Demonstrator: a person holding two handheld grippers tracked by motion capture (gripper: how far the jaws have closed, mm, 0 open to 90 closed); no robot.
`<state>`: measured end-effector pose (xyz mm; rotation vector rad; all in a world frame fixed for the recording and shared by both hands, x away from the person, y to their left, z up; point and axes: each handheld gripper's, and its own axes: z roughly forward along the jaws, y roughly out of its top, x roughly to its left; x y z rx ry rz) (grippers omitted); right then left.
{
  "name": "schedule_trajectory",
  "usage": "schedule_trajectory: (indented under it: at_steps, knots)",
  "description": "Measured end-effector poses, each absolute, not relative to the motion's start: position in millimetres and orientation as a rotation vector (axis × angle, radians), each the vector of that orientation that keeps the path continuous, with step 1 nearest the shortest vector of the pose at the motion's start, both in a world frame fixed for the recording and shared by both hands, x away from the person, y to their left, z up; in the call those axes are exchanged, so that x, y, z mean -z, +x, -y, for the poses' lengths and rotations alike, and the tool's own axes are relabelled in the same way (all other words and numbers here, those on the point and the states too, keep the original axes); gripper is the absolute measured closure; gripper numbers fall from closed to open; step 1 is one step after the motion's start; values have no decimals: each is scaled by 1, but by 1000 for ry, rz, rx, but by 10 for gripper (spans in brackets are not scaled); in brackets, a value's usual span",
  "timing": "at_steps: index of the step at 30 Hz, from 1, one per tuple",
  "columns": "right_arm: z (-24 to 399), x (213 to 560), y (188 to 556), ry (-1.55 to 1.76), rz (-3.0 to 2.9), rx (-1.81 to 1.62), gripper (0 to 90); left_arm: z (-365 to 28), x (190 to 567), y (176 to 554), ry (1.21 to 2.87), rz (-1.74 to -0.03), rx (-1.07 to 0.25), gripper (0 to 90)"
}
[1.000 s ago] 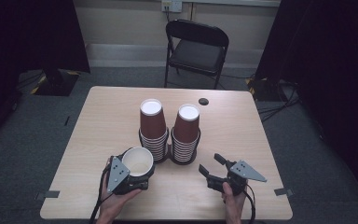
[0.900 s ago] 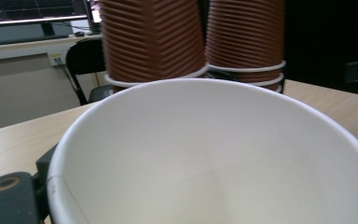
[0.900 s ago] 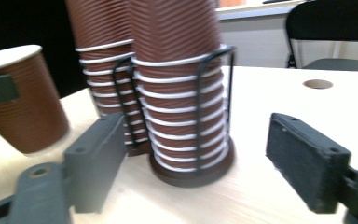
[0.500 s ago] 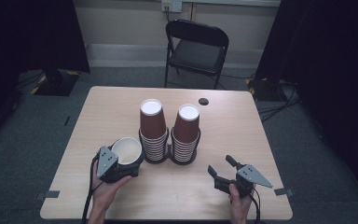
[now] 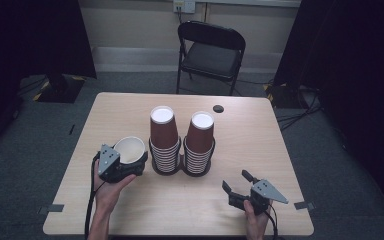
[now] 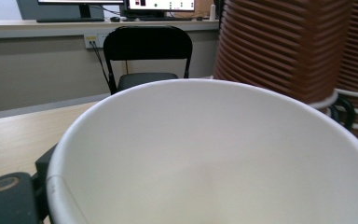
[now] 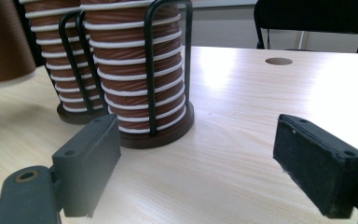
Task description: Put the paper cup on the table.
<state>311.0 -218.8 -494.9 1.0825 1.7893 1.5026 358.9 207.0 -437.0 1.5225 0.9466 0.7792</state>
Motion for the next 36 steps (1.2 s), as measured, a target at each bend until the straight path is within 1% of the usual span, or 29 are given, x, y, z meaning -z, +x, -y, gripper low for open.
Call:
schedule_trajectory:
  at_steps: [1,8,18,25,36]
  knots:
    - [219,495,311,1083,-1789,-1503,138,-209,437,363,1515,-954,-763,78]
    - [220,496,309,1065,-1767,-1547,138,-212,436,381,1507,-981,-783,76]
    - [221,496,308,1061,-1755,-1560,138,-217,447,403,1519,-1041,-756,75]
    - [222,496,308,1065,-1753,-1564,139,-218,453,419,1525,-1049,-776,74]
    - [221,496,308,1056,-1758,-1566,140,-212,472,435,1552,-1069,-754,69]
